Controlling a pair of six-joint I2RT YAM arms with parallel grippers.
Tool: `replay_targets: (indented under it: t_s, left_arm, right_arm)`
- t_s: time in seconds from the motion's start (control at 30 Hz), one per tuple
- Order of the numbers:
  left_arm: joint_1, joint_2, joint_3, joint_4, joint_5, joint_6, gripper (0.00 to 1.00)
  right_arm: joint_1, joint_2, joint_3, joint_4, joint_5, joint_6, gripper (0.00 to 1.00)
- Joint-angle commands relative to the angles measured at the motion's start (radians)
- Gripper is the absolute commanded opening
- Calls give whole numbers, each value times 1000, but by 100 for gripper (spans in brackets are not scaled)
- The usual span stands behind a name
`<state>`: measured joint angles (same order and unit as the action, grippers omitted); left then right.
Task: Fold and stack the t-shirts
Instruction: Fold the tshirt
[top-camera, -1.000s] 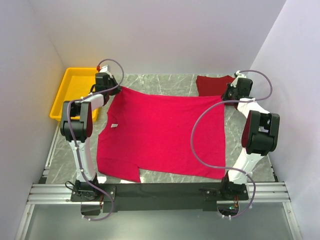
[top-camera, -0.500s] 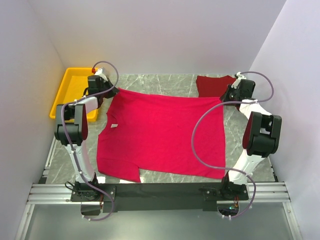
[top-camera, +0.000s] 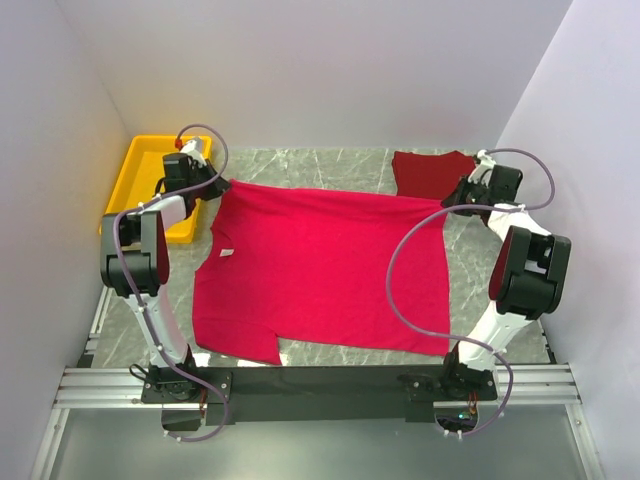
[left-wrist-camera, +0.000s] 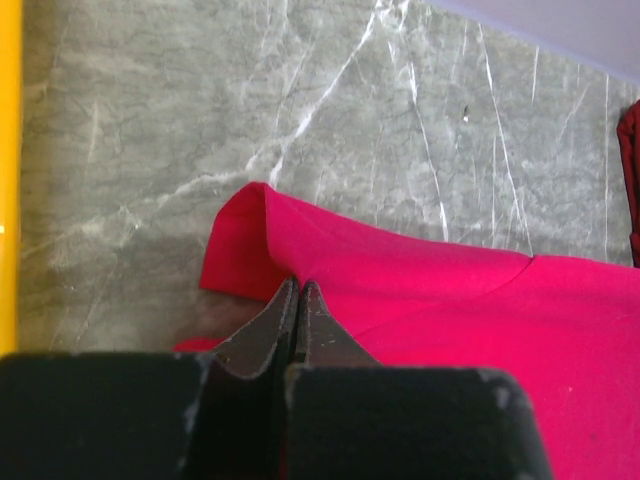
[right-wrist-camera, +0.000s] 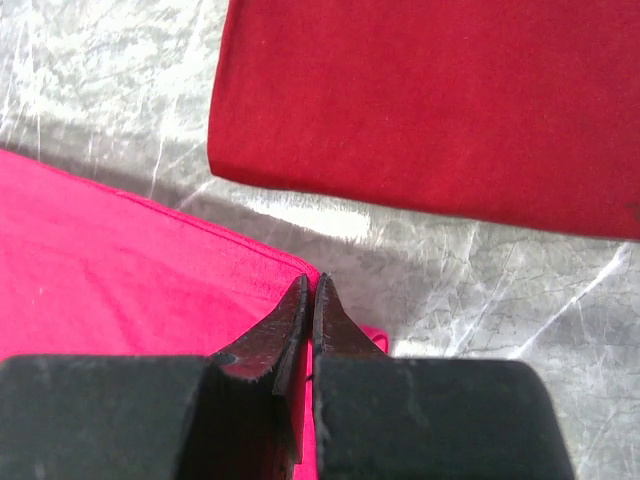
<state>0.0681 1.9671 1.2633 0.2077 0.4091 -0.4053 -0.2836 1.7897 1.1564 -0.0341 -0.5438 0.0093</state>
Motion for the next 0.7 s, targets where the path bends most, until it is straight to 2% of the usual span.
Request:
replay_targets:
  t_s: [0.0, 0.67]
  left_arm:
    - [16, -60, -5, -8, 28, 39, 1]
    - [33, -142, -94, -45, 27, 82, 1]
  right_arm:
    - [-17, -61, -12, -1, -45, -51, 0]
    - [-57, -90, -44, -69, -81, -86, 0]
